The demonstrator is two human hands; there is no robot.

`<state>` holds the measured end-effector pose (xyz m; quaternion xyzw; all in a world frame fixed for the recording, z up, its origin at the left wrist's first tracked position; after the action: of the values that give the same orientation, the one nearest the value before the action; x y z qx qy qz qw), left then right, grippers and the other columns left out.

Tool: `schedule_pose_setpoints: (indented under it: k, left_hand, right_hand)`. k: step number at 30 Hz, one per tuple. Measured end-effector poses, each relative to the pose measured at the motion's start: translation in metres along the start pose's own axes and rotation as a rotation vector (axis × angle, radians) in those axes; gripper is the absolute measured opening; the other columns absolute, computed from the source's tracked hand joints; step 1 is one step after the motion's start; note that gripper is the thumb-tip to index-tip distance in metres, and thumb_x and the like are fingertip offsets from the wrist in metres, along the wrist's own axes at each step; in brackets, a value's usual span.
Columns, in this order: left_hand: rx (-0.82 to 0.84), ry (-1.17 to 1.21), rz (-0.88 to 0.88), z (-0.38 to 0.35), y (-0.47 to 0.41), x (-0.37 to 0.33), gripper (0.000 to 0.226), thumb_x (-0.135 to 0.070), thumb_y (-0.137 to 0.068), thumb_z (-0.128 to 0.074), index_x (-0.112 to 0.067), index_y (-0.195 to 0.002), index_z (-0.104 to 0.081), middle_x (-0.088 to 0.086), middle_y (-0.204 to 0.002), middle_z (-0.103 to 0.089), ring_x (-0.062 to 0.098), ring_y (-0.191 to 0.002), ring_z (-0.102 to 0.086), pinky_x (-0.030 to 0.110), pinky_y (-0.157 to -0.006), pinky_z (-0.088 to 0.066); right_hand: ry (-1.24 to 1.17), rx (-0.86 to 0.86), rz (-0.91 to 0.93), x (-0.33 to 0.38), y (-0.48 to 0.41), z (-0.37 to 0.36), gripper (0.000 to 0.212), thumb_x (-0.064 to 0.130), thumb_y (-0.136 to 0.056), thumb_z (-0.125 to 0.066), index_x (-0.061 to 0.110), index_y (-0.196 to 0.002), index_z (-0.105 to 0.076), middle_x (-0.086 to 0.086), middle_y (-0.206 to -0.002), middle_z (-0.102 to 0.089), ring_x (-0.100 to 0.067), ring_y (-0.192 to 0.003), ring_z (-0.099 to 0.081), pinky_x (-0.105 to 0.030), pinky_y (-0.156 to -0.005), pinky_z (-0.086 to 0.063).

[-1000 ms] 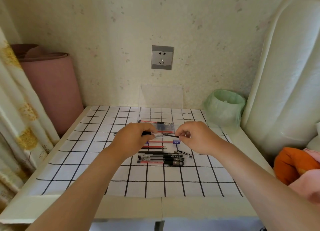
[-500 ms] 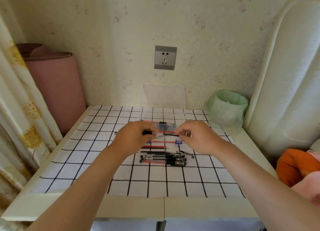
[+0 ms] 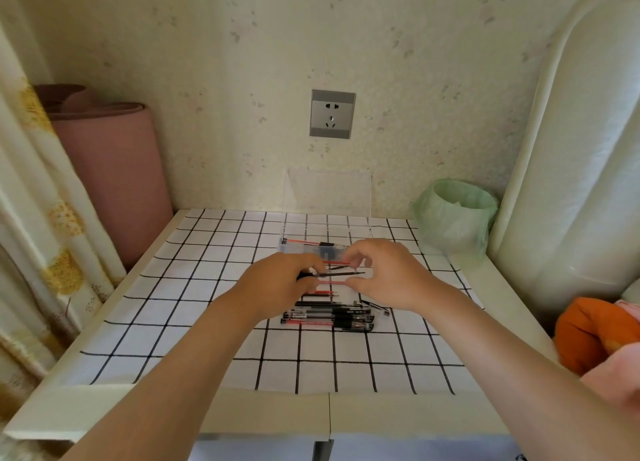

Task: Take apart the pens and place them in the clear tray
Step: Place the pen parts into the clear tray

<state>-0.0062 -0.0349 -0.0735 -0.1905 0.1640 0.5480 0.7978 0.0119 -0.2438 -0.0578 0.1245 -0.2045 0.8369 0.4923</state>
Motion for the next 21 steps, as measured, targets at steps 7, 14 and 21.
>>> schedule_pose_setpoints:
  k: [7,14,21]
  left_hand:
    - [0.052,0.031,0.004,-0.005,0.000,0.000,0.019,-0.038,-0.095,-0.055,-0.041,-0.113,-0.055,-0.014,-0.086,-0.068,0.005,-0.072,-0.061,0.027,-0.066,-0.052]
    - [0.076,-0.013,0.009,-0.010,-0.002,-0.004,0.032,-0.035,-0.096,-0.053,-0.041,-0.126,-0.044,-0.009,-0.088,-0.067,0.011,-0.073,-0.062,0.035,-0.068,-0.055]
    - [0.135,0.007,0.038,-0.011,0.001,-0.002,0.023,-0.032,-0.100,-0.045,-0.045,-0.119,-0.051,-0.006,-0.085,-0.066,0.012,-0.065,-0.060,0.029,-0.064,-0.053]
  right_hand:
    - [-0.077,0.045,-0.013,0.004,0.003,-0.001,0.006,0.028,-0.086,-0.070,0.034,-0.086,-0.069,0.019,-0.087,-0.063,0.004,-0.085,-0.055,-0.018,-0.073,-0.041]
    - [-0.145,0.081,-0.044,0.001,0.000,-0.006,0.027,0.021,-0.091,-0.067,0.037,-0.112,-0.069,0.019,-0.098,-0.065,0.000,-0.090,-0.058,-0.018,-0.079,-0.047]
    - [0.134,0.263,-0.145,-0.021,0.005,-0.010,0.018,0.025,-0.091,-0.062,0.033,-0.102,-0.073,0.017,-0.091,-0.061,-0.005,-0.084,-0.057,-0.022,-0.071,-0.043]
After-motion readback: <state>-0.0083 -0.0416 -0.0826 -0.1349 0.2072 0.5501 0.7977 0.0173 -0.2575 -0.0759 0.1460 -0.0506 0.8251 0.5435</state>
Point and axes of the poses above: each hand's wrist, its own y-axis away from the middle knuckle, its own z-axis out of the back of the hand, x = y × z, the point moved 2 cm from there along -y, towards the middle knuckle
